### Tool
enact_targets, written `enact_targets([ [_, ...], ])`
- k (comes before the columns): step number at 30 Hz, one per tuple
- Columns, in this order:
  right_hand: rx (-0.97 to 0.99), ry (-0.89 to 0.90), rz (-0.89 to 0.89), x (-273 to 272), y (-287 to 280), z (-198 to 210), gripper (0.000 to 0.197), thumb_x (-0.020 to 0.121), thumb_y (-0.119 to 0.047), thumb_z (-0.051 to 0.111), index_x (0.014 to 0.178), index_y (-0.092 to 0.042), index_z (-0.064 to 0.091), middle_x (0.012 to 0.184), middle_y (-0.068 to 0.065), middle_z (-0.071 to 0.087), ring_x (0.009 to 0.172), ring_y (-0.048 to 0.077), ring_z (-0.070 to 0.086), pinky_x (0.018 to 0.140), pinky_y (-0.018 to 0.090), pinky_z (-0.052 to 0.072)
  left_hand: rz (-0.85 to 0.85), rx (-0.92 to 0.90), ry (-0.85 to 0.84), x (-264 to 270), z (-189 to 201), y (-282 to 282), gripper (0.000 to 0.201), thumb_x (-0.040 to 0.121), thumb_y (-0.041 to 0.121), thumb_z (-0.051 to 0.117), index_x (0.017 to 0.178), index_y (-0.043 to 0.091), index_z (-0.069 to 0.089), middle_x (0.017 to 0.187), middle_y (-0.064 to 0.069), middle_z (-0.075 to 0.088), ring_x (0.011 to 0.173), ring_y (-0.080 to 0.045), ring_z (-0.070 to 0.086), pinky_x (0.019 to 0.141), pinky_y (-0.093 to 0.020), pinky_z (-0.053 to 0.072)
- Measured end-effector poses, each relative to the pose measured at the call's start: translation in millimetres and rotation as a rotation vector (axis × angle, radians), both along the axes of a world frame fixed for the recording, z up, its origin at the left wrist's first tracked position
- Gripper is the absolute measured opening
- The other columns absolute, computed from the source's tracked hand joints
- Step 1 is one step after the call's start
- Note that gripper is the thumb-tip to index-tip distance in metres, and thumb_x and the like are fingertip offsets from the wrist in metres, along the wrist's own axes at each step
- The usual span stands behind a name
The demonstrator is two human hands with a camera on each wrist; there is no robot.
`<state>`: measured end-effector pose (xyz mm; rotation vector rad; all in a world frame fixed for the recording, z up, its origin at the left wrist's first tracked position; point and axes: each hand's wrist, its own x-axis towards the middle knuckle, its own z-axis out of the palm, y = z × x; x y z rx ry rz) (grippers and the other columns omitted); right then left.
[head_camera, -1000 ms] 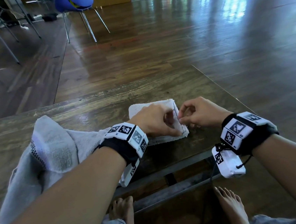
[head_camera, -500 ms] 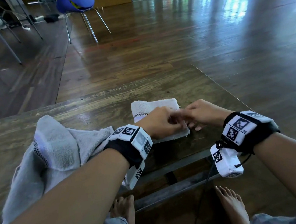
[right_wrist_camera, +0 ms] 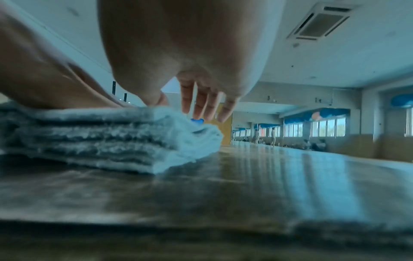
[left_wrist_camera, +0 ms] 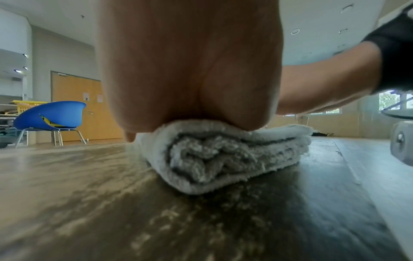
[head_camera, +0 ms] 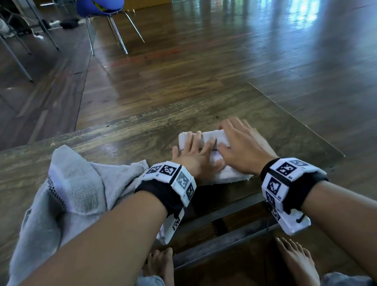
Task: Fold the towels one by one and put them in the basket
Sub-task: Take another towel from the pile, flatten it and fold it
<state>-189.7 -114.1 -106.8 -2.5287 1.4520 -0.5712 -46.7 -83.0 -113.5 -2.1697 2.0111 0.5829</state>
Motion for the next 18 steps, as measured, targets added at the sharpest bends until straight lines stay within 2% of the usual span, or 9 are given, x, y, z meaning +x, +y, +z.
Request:
enact_targets([
  [2, 0.128, 0.008, 0.091, 6.1, 3.4, -11.0, 0.036, 0.1, -0.029, 0.043, 0.133, -0.015, 0.045, 0.14, 0.005, 0.046, 0.132, 0.025, 0.042, 0.109, 0.041, 0.034, -0.032, 0.002, 0.017, 0.2, -2.5, 2.7, 0.08, 0.094, 0.06, 0.035, 0.154, 0.038, -0.014, 0.162, 0.005, -0.026, 0.148, -0.015, -0.027, 0.118, -0.055, -0.006],
  [4, 0.22, 0.05, 0.105, 9.0, 6.6, -25.1, 0.05, 0.105, -0.032, 0.033, 0.152, -0.014, 0.03, 0.16, 0.006, 0.028, 0.151, 0.022, 0.02, 0.122, 0.038, 0.016, -0.042, 0.0, 0.044, 4.5, -4.4, 5.4, 0.082, 0.095, 0.057, 0.037, 0.153, 0.037, -0.017, 0.162, 0.004, -0.027, 0.148, -0.015, -0.027, 0.117, -0.055, -0.006],
  [5, 0.238, 0.056, 0.097, 9.2, 7.4, -30.4, 0.055, 0.106, -0.035, 0.03, 0.157, -0.016, 0.021, 0.166, 0.004, 0.018, 0.154, 0.019, 0.008, 0.124, 0.037, 0.007, -0.043, 0.001, 0.058, 6.4, -4.8, 6.3, 0.082, 0.095, 0.058, 0.036, 0.153, 0.037, -0.018, 0.161, 0.005, -0.027, 0.147, -0.015, -0.028, 0.117, -0.055, -0.007],
  [7, 0.261, 0.056, 0.075, 8.5, 5.7, -36.4, 0.061, 0.106, -0.044, 0.024, 0.16, -0.018, 0.011, 0.169, 0.0, 0.004, 0.155, 0.013, -0.005, 0.124, 0.033, -0.003, -0.041, 0.01, 0.078, 8.9, -3.4, 6.0, 0.082, 0.095, 0.061, 0.034, 0.153, 0.036, -0.018, 0.161, 0.007, -0.028, 0.147, -0.013, -0.028, 0.118, -0.055, -0.008],
  [11, 0.327, 0.045, 0.035, 6.8, 0.5, -39.8, 0.072, 0.102, -0.058, 0.016, 0.16, -0.019, 0.003, 0.168, -0.006, -0.007, 0.152, 0.007, -0.014, 0.123, 0.032, -0.007, -0.033, 0.065, 0.082, 13.5, -0.5, 4.0, 0.088, 0.09, 0.072, 0.03, 0.154, 0.034, -0.018, 0.159, 0.01, -0.031, 0.146, -0.008, -0.029, 0.119, -0.055, -0.007],
  [14, 0.346, 0.042, 0.019, 5.7, -0.7, -40.6, 0.076, 0.1, -0.062, 0.013, 0.161, -0.019, -0.001, 0.167, -0.009, -0.012, 0.151, 0.005, -0.017, 0.122, 0.032, -0.009, -0.015, 0.083, 0.096, 18.5, -0.6, 2.5, 0.091, 0.087, 0.079, 0.026, 0.154, 0.035, -0.017, 0.158, 0.012, -0.031, 0.145, -0.005, -0.028, 0.12, -0.052, -0.008],
  [18, 0.383, 0.04, -0.02, 4.1, -0.9, -40.1, 0.071, 0.102, -0.057, 0.012, 0.16, -0.02, -0.005, 0.166, -0.01, -0.017, 0.15, 0.004, -0.02, 0.123, 0.035, -0.009, 0.018, 0.044, 0.137, 20.9, -7.3, 0.5, 0.076, 0.094, 0.071, 0.016, 0.153, 0.038, -0.016, 0.158, 0.016, -0.031, 0.145, -0.002, -0.027, 0.119, -0.05, -0.013],
])
